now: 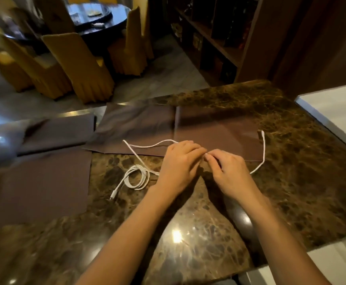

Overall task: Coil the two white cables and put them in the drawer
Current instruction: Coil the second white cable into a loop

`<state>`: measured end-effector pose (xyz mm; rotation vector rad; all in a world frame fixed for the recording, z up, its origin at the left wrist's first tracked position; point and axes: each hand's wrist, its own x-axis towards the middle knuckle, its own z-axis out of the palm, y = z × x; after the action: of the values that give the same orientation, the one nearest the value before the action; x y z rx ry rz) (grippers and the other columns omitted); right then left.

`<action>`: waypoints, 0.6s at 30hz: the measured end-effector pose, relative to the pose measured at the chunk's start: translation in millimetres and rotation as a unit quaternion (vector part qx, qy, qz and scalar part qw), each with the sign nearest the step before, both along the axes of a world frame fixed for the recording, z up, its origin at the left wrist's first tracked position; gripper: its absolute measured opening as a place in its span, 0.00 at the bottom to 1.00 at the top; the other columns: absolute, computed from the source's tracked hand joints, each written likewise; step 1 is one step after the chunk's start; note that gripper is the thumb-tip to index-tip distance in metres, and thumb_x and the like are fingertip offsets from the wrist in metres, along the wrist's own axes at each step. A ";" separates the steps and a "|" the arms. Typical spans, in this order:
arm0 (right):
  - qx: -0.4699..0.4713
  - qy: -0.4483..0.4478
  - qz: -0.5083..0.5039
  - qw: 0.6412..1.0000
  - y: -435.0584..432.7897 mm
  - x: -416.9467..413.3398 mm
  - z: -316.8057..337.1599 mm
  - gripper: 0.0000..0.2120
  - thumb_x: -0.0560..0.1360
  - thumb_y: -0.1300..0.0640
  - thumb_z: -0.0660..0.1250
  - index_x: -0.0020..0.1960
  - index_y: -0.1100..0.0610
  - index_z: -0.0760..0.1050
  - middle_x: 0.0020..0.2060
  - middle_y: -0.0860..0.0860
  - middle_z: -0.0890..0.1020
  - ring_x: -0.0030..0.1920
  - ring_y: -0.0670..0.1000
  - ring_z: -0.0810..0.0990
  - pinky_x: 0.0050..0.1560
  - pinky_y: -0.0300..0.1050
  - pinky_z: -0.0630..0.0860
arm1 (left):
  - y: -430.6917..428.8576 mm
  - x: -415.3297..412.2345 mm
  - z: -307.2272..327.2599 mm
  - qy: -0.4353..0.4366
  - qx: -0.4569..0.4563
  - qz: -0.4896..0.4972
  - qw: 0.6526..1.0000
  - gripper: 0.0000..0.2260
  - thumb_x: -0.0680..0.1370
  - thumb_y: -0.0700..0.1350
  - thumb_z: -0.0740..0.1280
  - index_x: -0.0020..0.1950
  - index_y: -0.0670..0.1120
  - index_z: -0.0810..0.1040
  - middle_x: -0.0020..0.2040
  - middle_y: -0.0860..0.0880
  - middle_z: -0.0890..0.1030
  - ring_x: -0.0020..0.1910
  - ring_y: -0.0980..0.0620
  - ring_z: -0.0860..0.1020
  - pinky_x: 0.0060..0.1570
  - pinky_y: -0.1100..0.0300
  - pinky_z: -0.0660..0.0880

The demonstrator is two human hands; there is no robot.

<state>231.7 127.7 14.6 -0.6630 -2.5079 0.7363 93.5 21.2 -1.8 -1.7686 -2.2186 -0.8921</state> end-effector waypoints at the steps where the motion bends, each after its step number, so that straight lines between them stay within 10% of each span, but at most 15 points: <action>1: 0.006 0.000 0.002 1.000 2.9 -0.7 -0.3 0.08 0.83 0.56 0.63 0.51 0.54 0.81 0.43 0.50 0.85 0.45 0.51 0.82 0.46 0.41 0.70 | -2.2 -5.0 1.1 -0.004 0.002 0.009 1.000 0.10 0.78 0.43 0.70 0.58 0.44 0.85 0.54 0.45 0.85 0.56 0.44 0.82 0.56 0.46 0.77; 9: 0.013 -0.003 0.024 1.000 18.1 -5.3 1.3 0.07 0.82 0.58 0.65 0.49 0.56 0.82 0.41 0.51 0.84 0.43 0.53 0.82 0.45 0.43 0.70 | -38.8 -77.6 23.3 -0.012 0.007 0.164 0.986 0.12 0.76 0.39 0.71 0.59 0.43 0.85 0.57 0.45 0.86 0.58 0.44 0.83 0.62 0.48 0.77; 14: -0.005 0.030 0.071 0.997 -3.6 -47.2 8.9 0.08 0.82 0.57 0.64 0.50 0.56 0.82 0.40 0.52 0.84 0.43 0.53 0.81 0.44 0.43 0.70 | -35.1 -63.5 39.9 0.020 -0.040 0.025 0.999 0.17 0.80 0.47 0.66 0.67 0.45 0.81 0.66 0.46 0.82 0.69 0.44 0.77 0.71 0.46 0.71; 18: -0.018 0.030 0.094 0.995 -14.3 -62.8 14.2 0.09 0.82 0.56 0.63 0.51 0.55 0.82 0.42 0.51 0.84 0.43 0.50 0.80 0.44 0.39 0.68 | -40.3 -61.8 39.7 0.052 -0.052 -0.014 0.997 0.12 0.76 0.40 0.71 0.58 0.41 0.85 0.55 0.42 0.86 0.58 0.41 0.82 0.63 0.52 0.74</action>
<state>168.9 113.4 28.8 -0.4140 -2.5292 0.8576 31.7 -19.2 37.9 -1.8508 -2.2164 -0.6829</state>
